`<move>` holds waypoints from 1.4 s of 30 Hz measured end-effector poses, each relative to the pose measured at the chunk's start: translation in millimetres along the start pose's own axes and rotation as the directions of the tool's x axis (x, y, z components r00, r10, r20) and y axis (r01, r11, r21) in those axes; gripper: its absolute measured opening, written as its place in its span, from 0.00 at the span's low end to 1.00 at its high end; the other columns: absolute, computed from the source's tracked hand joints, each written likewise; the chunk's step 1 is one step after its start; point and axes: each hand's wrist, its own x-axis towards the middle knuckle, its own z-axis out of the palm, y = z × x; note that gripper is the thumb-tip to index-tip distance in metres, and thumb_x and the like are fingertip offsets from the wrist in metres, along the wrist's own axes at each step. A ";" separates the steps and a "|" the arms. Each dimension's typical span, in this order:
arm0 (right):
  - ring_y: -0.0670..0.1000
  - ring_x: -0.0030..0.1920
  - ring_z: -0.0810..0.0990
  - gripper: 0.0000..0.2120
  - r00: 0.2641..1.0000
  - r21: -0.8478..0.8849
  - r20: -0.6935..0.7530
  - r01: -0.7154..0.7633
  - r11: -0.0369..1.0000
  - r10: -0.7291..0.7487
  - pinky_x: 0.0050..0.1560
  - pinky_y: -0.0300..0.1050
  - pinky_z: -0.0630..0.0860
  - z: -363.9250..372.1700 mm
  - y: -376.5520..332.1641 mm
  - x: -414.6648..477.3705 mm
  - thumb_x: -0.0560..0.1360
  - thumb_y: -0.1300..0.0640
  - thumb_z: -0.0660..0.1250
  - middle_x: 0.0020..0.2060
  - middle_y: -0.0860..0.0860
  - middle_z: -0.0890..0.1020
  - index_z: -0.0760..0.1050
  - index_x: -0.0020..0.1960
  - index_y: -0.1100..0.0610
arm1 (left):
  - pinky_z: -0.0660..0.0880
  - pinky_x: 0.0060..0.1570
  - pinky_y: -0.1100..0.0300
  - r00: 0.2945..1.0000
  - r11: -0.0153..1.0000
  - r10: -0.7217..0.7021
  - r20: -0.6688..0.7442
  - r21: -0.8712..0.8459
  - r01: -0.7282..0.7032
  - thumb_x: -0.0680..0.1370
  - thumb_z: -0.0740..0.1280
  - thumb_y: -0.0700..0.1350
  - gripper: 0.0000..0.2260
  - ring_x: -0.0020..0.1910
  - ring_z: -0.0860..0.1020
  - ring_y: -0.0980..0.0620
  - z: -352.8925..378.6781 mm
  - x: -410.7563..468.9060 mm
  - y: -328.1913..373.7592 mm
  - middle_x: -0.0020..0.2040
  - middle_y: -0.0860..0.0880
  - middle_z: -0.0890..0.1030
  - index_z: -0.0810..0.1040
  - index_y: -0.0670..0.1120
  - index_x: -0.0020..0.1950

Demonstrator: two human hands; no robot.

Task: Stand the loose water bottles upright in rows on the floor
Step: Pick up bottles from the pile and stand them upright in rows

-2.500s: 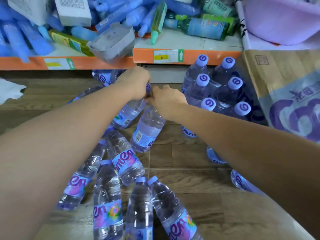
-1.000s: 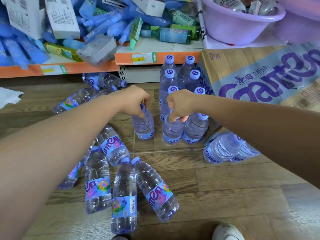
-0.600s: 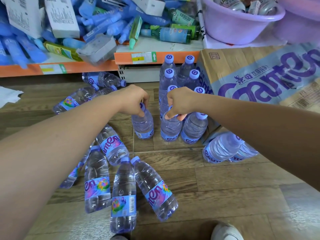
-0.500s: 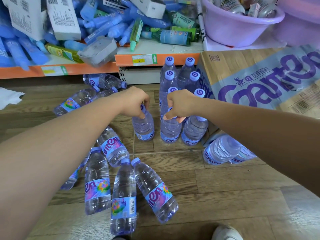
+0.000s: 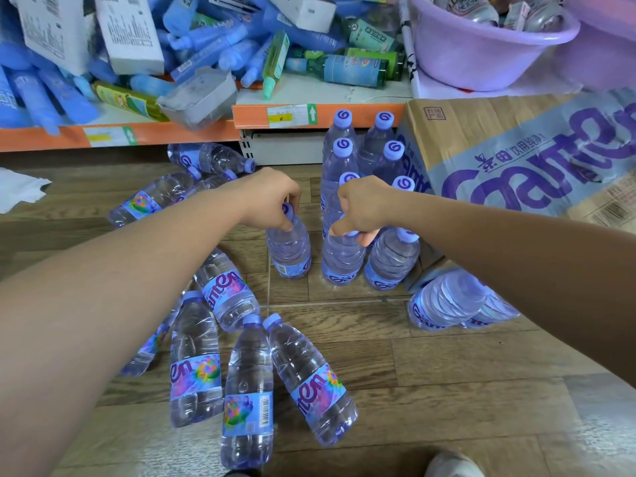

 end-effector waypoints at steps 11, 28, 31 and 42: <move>0.48 0.23 0.75 0.16 0.995 0.012 -0.094 -0.018 1.000 0.019 0.29 0.38 0.66 8.0 5.5 13.7 0.73 0.48 0.66 0.12 0.48 0.72 0.65 0.34 0.57 | 0.77 0.50 0.50 1.000 1.000 -0.002 -0.007 -0.003 0.002 0.69 0.74 0.48 0.12 0.48 0.74 0.49 0.8 0.4 1.7 0.46 0.50 0.73 0.79 0.46 0.49; 0.52 0.36 0.72 0.18 0.926 -0.686 0.247 -0.041 0.727 0.285 0.35 0.41 0.68 -33.4 6.0 -19.9 0.71 0.42 0.70 0.36 0.48 0.71 0.67 0.42 0.54 | 0.76 0.53 0.50 0.997 1.000 0.026 -0.071 0.002 -0.026 0.70 0.72 0.44 0.10 0.51 0.77 0.45 -1.1 17.8 -6.4 0.49 0.46 0.79 0.80 0.47 0.50; 0.49 0.28 0.66 0.16 0.932 -0.729 0.251 0.002 0.684 0.264 0.28 0.38 0.64 -20.6 4.0 -19.9 0.75 0.47 0.66 0.26 0.50 0.71 0.67 0.36 0.56 | 0.75 0.53 0.49 0.997 0.999 0.040 -0.061 0.022 -0.038 0.70 0.72 0.44 0.09 0.51 0.76 0.46 -2.0 17.3 -2.8 0.46 0.49 0.75 0.79 0.47 0.49; 0.48 0.25 0.67 0.09 0.992 -0.513 0.042 -0.084 0.855 0.122 0.24 0.36 0.65 -17.8 19.3 -27.7 0.71 0.57 0.70 0.31 0.51 0.69 0.75 0.47 0.60 | 0.75 0.53 0.50 0.998 0.999 0.019 -0.057 0.033 -0.017 0.71 0.72 0.45 0.11 0.52 0.75 0.46 -0.3 13.6 -3.1 0.47 0.49 0.72 0.79 0.47 0.52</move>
